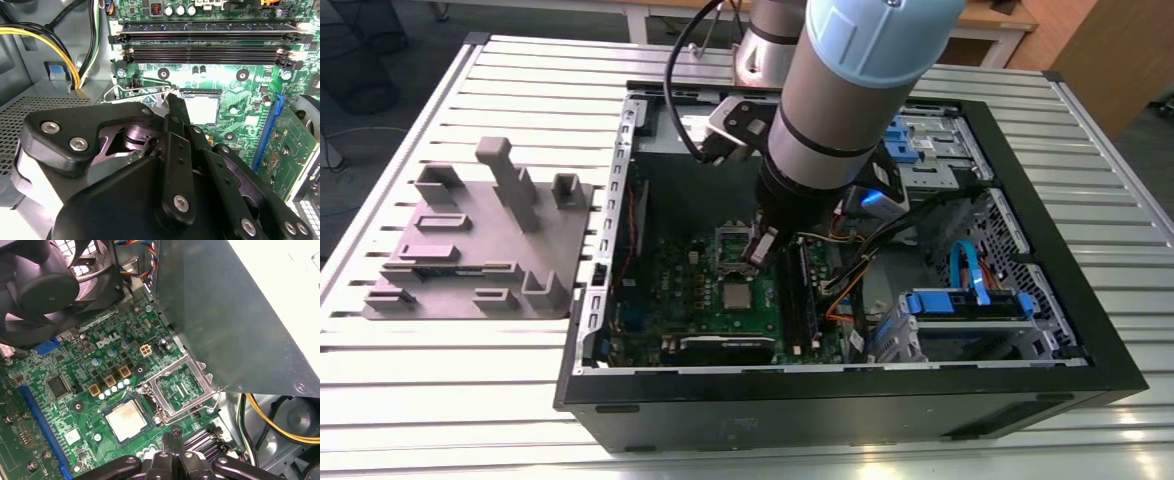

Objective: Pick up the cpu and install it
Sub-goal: 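Close the cpu cover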

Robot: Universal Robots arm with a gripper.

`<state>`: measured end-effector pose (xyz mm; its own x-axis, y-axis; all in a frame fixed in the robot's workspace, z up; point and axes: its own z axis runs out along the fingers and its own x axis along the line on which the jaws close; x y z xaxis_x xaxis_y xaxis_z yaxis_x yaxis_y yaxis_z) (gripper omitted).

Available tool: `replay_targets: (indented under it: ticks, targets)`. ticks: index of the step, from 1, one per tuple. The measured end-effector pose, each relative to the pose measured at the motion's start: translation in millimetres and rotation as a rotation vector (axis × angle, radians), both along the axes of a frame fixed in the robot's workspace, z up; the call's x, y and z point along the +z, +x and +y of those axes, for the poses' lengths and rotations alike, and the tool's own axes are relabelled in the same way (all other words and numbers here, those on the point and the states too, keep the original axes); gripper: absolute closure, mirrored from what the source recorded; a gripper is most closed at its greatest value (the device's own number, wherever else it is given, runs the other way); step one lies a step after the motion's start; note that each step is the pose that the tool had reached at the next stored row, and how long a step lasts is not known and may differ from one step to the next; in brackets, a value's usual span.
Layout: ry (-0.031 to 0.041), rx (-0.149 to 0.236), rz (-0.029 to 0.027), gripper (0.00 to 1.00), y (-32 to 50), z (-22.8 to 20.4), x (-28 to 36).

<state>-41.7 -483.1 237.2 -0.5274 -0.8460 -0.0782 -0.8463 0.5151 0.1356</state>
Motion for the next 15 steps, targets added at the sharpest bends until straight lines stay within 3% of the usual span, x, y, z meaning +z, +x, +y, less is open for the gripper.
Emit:
replay_targets:
  ticks: [7,13,15]
  targets:
    - [0.0073,0.0,0.0001,0.89,0.0,-0.1,0.1]
    - [0.0179,0.0,0.0,0.89,0.0,0.0,0.0]
    - [0.0255,0.0,0.0,0.89,0.1,-0.1,-0.1]
